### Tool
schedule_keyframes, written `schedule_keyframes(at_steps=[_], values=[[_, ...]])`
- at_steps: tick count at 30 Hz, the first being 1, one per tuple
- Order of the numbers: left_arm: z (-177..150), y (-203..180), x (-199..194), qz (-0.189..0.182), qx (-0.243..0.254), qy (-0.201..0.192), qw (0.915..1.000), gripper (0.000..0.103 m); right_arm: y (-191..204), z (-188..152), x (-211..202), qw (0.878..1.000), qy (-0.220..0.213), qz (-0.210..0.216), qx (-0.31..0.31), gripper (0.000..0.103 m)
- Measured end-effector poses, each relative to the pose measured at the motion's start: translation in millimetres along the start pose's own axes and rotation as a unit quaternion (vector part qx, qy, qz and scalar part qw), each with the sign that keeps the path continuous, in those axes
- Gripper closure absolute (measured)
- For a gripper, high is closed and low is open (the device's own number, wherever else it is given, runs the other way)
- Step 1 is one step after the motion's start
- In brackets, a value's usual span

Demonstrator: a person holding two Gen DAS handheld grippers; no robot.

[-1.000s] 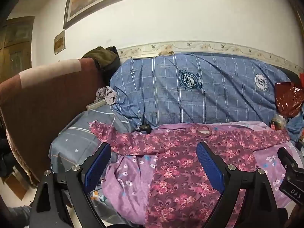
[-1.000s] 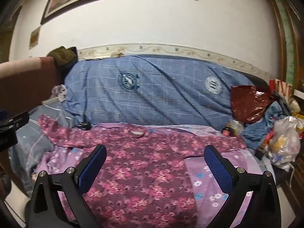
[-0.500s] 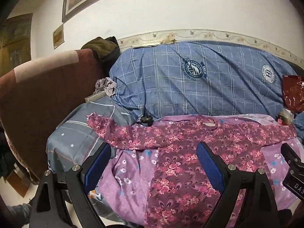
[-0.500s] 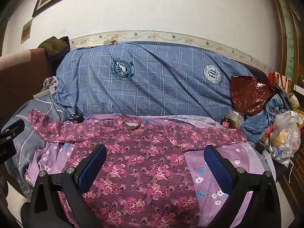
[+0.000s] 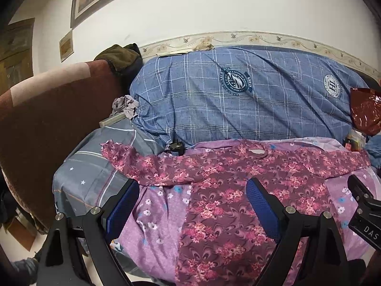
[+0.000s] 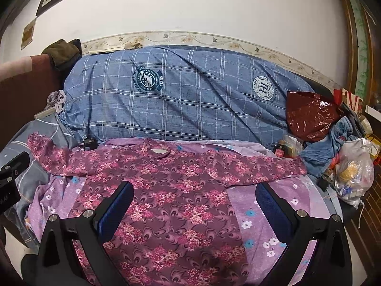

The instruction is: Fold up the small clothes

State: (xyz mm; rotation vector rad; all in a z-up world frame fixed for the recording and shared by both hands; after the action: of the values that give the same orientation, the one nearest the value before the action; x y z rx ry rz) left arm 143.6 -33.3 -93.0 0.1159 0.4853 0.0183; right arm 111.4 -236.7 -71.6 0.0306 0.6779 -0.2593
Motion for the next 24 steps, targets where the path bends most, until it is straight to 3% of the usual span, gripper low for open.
schedule_keyframes(at_steps=[9,24], values=[[4.0,-8.7,-0.2,-0.007,0.011,0.011,0.9999,0.011,-3.9,-0.9,-1.9,1.000,-0.006,-0.015,-0.006,0.000],[12.7,-24.6,25.0,0.006,0.027,0.032,0.9991,0.011,-3.8,-7.4,18.1,1.000,0.008,0.001,0.002,0.000]])
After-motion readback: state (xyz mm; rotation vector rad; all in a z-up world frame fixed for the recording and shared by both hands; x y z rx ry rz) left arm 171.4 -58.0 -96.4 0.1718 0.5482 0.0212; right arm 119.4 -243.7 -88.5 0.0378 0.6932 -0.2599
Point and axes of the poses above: each gripper's, at about its wrist camera, not at the fingertips, and x roughly the way its jaws point, y to its left, z to its top, the point moved 8 cm from there along x, roughly the way its jaws point, and after that the axes turned 1 degree about z, right-handed, at the moved point
